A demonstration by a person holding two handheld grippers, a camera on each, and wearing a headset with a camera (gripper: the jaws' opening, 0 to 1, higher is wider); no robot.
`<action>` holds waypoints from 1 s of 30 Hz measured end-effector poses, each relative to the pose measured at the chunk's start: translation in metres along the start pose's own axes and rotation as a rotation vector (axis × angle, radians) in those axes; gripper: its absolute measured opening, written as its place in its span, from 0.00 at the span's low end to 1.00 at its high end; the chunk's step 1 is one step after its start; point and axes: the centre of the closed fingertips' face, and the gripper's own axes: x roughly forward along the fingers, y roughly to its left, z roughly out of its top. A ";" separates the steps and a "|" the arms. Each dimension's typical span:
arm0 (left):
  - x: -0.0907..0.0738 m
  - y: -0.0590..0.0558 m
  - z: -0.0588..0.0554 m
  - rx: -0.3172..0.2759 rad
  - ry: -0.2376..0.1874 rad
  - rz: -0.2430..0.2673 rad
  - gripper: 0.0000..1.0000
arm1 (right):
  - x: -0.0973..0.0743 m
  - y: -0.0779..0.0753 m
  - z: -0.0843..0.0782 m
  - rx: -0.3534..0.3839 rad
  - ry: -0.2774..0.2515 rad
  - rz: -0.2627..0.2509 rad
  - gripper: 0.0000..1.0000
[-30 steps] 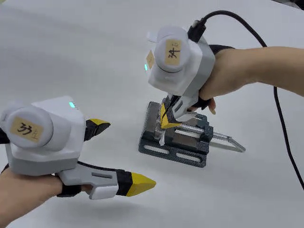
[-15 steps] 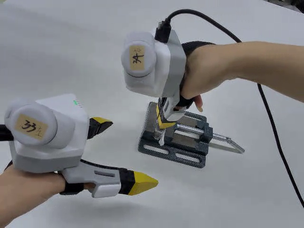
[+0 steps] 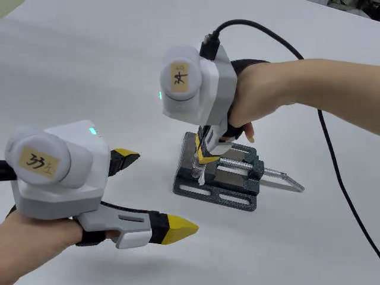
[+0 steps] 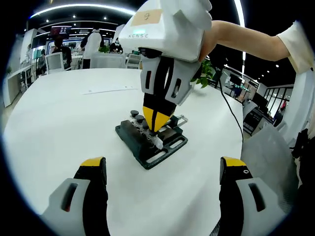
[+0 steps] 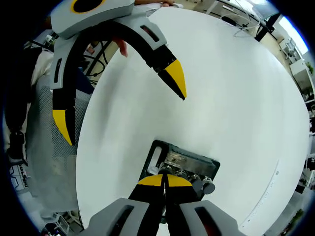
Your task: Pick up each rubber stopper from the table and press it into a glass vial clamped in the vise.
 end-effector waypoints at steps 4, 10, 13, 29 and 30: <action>-0.005 0.001 0.003 0.009 -0.007 0.011 0.95 | -0.001 0.000 -0.002 -0.025 -0.012 -0.010 0.00; -0.011 0.002 0.005 0.014 -0.014 0.028 0.95 | -0.004 0.001 -0.004 0.025 -0.148 -0.024 0.00; -0.013 0.001 0.005 0.019 -0.012 0.030 0.95 | -0.004 0.001 -0.005 0.040 -0.184 -0.034 0.00; -0.010 -0.003 0.009 0.038 -0.020 0.032 0.95 | -0.001 -0.005 -0.007 0.053 -0.268 -0.098 0.00; -0.011 -0.003 0.010 0.042 -0.023 0.035 0.95 | -0.002 -0.005 -0.007 0.060 -0.277 -0.108 0.02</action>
